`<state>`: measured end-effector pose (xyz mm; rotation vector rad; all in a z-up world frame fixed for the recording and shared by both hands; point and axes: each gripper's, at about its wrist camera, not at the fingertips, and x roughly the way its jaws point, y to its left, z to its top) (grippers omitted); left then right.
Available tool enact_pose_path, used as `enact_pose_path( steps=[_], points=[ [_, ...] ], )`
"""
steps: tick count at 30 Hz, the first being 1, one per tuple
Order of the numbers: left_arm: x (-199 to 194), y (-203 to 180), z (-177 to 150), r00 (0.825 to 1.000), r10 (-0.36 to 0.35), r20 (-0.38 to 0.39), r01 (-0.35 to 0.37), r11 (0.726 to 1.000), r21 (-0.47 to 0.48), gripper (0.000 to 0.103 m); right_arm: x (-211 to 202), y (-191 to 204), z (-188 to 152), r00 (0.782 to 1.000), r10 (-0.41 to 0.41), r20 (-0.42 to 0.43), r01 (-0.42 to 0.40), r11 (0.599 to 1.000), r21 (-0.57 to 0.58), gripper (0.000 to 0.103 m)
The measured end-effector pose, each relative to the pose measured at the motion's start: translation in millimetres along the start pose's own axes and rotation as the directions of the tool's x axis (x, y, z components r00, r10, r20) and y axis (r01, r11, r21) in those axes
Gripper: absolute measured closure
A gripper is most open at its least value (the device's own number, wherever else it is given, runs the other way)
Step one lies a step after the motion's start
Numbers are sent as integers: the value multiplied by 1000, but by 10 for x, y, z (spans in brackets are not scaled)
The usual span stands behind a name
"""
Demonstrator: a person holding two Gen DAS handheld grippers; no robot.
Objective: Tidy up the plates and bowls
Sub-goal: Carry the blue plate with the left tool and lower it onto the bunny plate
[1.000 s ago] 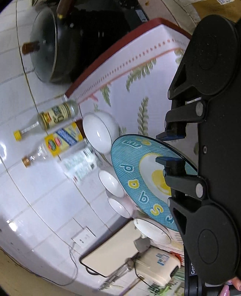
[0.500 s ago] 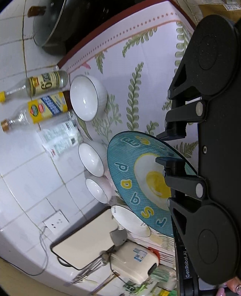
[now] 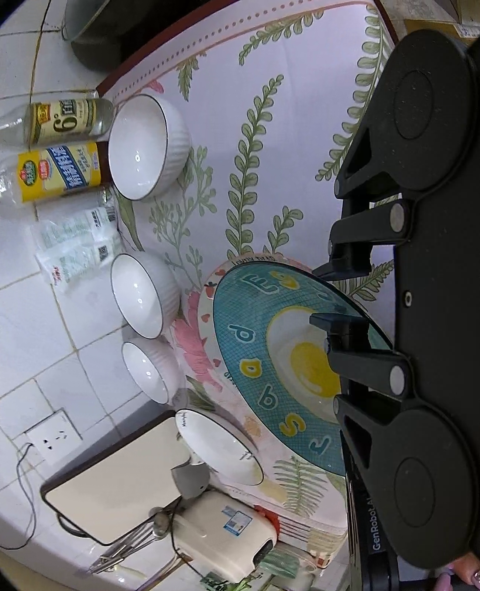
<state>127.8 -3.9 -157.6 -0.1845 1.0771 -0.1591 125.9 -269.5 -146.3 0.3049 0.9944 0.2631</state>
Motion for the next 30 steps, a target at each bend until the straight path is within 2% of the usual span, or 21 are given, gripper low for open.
enact_pose_path(
  steps=[22, 30],
  points=[
    [184, 89, 33, 998, 15, -55, -16, 1000, -17, 70, 274, 93, 18, 998, -38, -53, 35, 998, -50, 80],
    [237, 89, 53, 997, 10, -78, -12, 1000, -26, 70, 328, 106, 32, 998, -49, -39, 46, 996, -70, 79]
  ],
)
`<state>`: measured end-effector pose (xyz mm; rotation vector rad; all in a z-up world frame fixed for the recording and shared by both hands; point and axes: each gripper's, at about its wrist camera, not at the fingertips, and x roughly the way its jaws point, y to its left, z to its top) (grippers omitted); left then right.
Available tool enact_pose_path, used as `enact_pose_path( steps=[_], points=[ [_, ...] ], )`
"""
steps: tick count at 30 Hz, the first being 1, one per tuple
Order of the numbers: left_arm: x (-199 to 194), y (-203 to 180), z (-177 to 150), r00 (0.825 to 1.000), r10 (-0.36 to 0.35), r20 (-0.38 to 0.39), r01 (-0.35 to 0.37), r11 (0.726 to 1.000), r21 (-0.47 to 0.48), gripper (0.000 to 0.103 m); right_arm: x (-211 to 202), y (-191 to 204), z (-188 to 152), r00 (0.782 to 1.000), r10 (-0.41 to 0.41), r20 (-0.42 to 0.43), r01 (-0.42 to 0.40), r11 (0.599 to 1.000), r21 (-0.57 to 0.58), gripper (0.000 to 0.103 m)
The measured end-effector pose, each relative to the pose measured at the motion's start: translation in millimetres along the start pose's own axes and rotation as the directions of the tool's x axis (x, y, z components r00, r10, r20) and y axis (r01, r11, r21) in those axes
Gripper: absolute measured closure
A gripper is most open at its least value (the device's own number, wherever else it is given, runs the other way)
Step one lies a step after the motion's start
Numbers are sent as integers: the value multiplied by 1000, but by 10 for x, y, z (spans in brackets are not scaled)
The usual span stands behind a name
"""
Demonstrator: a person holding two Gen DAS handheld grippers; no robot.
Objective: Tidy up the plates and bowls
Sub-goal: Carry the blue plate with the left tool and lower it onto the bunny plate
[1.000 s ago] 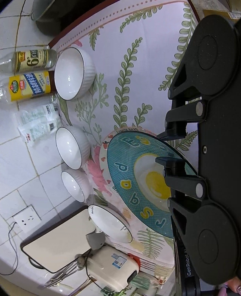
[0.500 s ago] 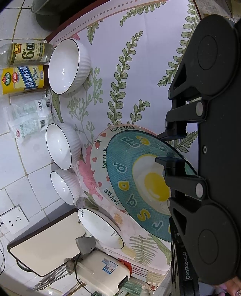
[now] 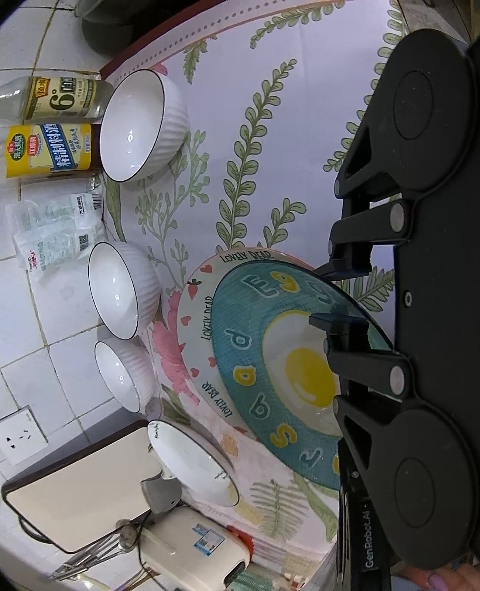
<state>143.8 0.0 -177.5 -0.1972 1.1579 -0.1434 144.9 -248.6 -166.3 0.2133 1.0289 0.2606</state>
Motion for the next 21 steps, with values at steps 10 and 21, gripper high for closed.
enact_pose_path(
  steps=[10, 21],
  points=[
    [58, 4, 12, 1000, -8, -13, 8, 1000, -22, 70, 64, 118, -27, 997, -72, 32, 75, 993, -88, 71],
    [143, 23, 13, 1000, -17, 7, 18, 999, -50, 70, 148, 183, -80, 987, -131, 93, 142, 983, -118, 64]
  ],
)
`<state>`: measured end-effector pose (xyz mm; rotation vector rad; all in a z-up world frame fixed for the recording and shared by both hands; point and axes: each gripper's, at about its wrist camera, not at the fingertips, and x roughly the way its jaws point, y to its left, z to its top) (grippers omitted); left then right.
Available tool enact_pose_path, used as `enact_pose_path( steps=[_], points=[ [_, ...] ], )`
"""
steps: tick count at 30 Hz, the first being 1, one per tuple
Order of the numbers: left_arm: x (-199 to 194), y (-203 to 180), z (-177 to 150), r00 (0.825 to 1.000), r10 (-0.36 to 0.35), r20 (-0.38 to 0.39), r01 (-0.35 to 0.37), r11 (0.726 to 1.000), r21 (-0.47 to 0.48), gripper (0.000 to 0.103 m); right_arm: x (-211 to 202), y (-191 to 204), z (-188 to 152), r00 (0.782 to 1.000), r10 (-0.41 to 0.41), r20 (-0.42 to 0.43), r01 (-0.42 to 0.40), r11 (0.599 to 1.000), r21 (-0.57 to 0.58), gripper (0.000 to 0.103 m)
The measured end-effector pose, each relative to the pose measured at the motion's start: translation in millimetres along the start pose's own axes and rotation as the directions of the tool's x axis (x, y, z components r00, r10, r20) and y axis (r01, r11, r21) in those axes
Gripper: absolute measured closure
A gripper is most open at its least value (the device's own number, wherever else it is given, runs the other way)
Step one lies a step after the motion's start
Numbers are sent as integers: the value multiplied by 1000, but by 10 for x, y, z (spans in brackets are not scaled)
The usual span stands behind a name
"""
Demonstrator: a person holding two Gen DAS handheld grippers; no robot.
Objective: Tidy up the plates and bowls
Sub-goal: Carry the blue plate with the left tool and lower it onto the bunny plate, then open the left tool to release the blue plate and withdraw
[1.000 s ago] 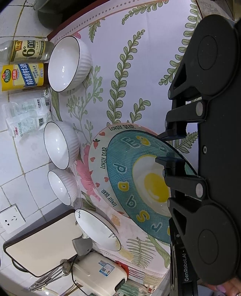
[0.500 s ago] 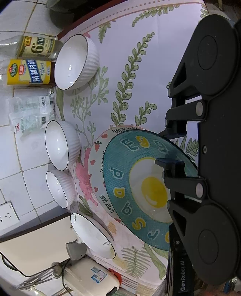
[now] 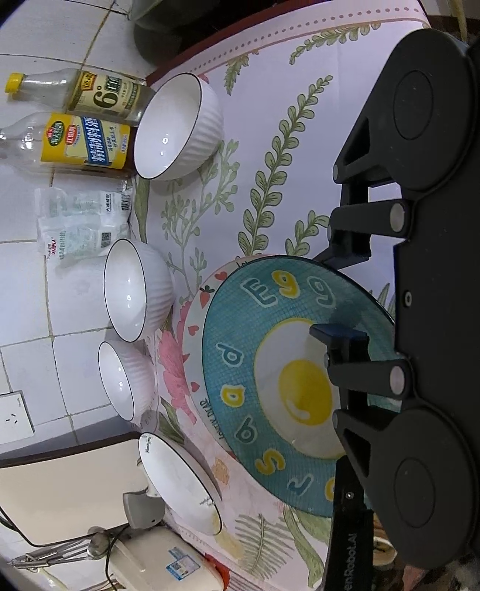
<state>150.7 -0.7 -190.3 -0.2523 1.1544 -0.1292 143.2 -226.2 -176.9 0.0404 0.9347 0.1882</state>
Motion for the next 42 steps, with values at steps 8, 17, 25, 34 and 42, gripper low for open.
enact_pose_path(
  steps=[8, 17, 25, 34, 42],
  points=[
    [33, 25, 46, 1000, 14, 13, -14, 1000, -19, 68, 31, 102, -36, 997, -56, 51, 59, 996, -61, 60],
    [-37, 91, 76, 999, 38, 31, -37, 999, -26, 69, 94, 208, -67, 987, -110, 117, 127, 981, -146, 53],
    [-333, 154, 96, 998, 20, 62, -20, 1000, 1, 69, -32, 271, -56, 986, -119, 115, 135, 981, -141, 51],
    [-852, 299, 175, 993, -20, 116, 16, 999, 37, 69, -617, 286, 162, 994, 57, 90, -55, 998, -23, 48],
    [-1275, 594, 207, 977, 39, 209, -49, 998, 44, 66, -963, 474, 428, 977, 191, 98, -192, 981, 3, 41]
  ],
)
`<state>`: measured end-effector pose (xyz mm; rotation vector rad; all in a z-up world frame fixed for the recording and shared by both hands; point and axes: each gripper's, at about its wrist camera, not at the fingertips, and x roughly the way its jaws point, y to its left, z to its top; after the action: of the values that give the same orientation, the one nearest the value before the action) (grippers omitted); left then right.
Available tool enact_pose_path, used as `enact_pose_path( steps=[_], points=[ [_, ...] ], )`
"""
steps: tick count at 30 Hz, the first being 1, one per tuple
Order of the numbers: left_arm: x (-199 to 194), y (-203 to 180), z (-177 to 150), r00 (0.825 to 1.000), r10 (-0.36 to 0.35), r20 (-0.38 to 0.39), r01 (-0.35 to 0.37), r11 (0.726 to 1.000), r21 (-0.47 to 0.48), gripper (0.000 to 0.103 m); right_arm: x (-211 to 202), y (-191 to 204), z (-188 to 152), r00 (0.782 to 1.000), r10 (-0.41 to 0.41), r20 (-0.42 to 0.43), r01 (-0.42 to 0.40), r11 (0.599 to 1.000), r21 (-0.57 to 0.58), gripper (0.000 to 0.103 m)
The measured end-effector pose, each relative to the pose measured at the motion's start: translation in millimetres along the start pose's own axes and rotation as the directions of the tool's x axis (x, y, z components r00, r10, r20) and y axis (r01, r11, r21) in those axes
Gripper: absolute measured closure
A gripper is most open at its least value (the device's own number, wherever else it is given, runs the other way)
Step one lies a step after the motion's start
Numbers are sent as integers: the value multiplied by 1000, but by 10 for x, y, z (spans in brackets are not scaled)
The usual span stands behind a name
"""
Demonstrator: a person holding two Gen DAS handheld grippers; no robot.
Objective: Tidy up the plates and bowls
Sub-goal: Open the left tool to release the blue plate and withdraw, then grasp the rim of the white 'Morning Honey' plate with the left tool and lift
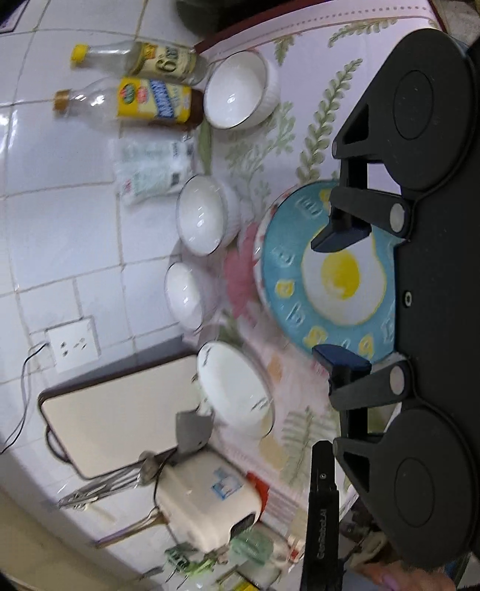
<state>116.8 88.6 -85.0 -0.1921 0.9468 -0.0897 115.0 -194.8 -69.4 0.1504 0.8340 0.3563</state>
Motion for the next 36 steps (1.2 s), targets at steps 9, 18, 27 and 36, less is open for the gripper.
enact_pose_path(
  steps=[9, 18, 27, 36],
  points=[
    [-173, 447, 150, 996, 20, 85, -20, 1000, 5, 53, 5, 280, 208, 993, 117, 16, -117, 993, -13, 38],
    [-43, 794, 309, 993, 23, 114, -19, 999, -32, 49, 327, 530, 349, 980, 198, 9, -198, 980, -11, 38],
    [327, 1064, 437, 994, 26, 107, -19, 998, -67, 49, 764, 681, 482, 971, 238, -25, -238, 971, -20, 38],
    [793, 1334, 602, 988, 73, 137, -58, 992, -112, 49, 1589, 727, 558, 957, 289, -27, -282, 948, 148, 38]
  ],
)
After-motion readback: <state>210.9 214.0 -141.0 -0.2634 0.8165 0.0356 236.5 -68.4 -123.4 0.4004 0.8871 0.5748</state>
